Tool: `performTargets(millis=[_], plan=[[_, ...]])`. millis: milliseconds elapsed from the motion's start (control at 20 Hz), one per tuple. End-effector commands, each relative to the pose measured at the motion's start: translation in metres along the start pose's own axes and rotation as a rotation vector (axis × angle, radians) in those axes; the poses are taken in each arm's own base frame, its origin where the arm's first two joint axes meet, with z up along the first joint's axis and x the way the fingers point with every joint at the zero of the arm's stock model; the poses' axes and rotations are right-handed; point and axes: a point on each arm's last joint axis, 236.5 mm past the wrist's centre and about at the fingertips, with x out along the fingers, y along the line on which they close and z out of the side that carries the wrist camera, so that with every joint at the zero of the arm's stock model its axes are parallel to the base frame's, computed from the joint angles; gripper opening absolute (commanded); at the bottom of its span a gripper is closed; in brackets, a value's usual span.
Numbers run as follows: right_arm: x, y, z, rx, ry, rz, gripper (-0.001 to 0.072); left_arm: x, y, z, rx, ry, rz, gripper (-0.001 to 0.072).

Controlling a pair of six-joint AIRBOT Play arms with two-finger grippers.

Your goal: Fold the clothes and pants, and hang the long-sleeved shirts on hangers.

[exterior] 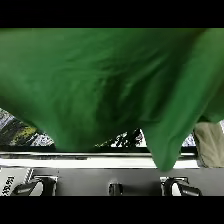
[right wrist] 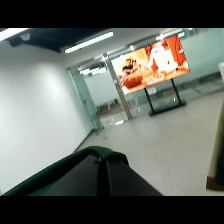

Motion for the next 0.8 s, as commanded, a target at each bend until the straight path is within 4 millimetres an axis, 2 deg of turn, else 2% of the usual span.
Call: performTargets(millis=[0,150,250,350,400,500,550,650,750], plan=[[0.062,-0.058,-0.109,0.186,0.354,-0.095,0.0031,0.054,0.047,-0.067,-0.063,0.225,0.084,0.0014],[0.109,-0.124,-0.254,0.274,0.740,-0.182,0.0031,0.124,0.110,-0.162,-0.157,0.476,0.172,0.0015],[0.135,-0.148,-0.356,0.262,0.922,-0.180,0.0031,0.166,0.148,-0.224,-0.191,0.599,0.214,0.0015],[0.152,-0.173,-0.444,0.248,1.014,-0.209,0.0031,0.207,0.174,-0.278,-0.196,0.671,0.235,0.0015],[0.159,-0.184,-0.477,0.258,1.028,-0.229,0.0031,0.224,0.184,-0.300,-0.201,0.688,0.245,0.0015],[0.169,-0.207,-0.525,0.292,1.024,-0.278,0.0031,0.253,0.198,-0.339,-0.210,0.705,0.261,0.0015],[0.172,-0.218,-0.540,0.321,1.009,-0.313,0.0031,0.264,0.201,-0.356,-0.211,0.711,0.265,0.0015],[0.174,-0.230,-0.558,0.359,0.997,-0.353,0.0031,0.279,0.202,-0.382,-0.217,0.722,0.264,0.0015],[0.173,-0.236,-0.567,0.362,1.000,-0.367,0.0032,0.285,0.197,-0.403,-0.213,0.746,0.258,0.0015]])
